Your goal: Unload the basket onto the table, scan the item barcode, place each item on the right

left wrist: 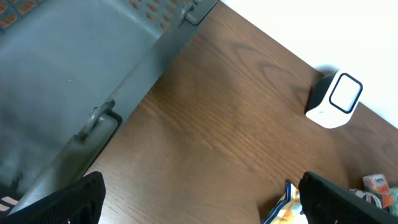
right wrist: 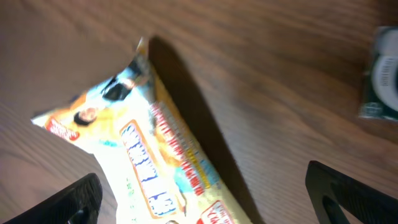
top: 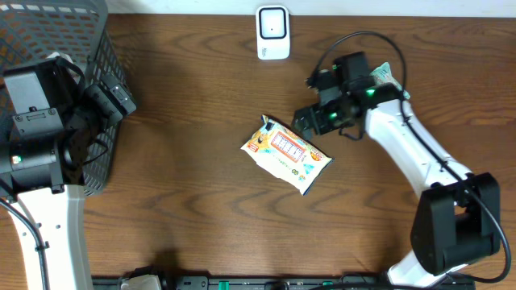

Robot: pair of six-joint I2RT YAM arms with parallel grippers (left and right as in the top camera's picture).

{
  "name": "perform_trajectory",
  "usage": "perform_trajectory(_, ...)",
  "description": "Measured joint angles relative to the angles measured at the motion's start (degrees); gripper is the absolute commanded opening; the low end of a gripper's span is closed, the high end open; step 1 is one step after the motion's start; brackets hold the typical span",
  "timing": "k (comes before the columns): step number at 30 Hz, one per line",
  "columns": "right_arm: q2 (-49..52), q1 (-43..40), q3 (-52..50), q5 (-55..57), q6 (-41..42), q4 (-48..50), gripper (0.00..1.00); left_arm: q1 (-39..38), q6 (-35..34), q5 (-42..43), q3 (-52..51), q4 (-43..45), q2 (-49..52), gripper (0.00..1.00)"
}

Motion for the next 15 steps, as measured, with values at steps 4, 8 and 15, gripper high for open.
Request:
perform_trajectory(4,-0.6,8.4,0.0,8.0,-0.9,-1.3,0.99,0.0,0.0,0.0,0.0,0.0,0.0,0.98)
perform_trajectory(8,-1.0,20.7,0.0,22.6,0.7,-3.2,0.99,0.0,0.0,0.0,0.0,0.0,0.0,0.98)
perform_trajectory(15,-0.2,34.4,-1.1,39.8,5.7,-3.6,0.99,0.0,0.0,0.0,0.0,0.0,0.0,0.98)
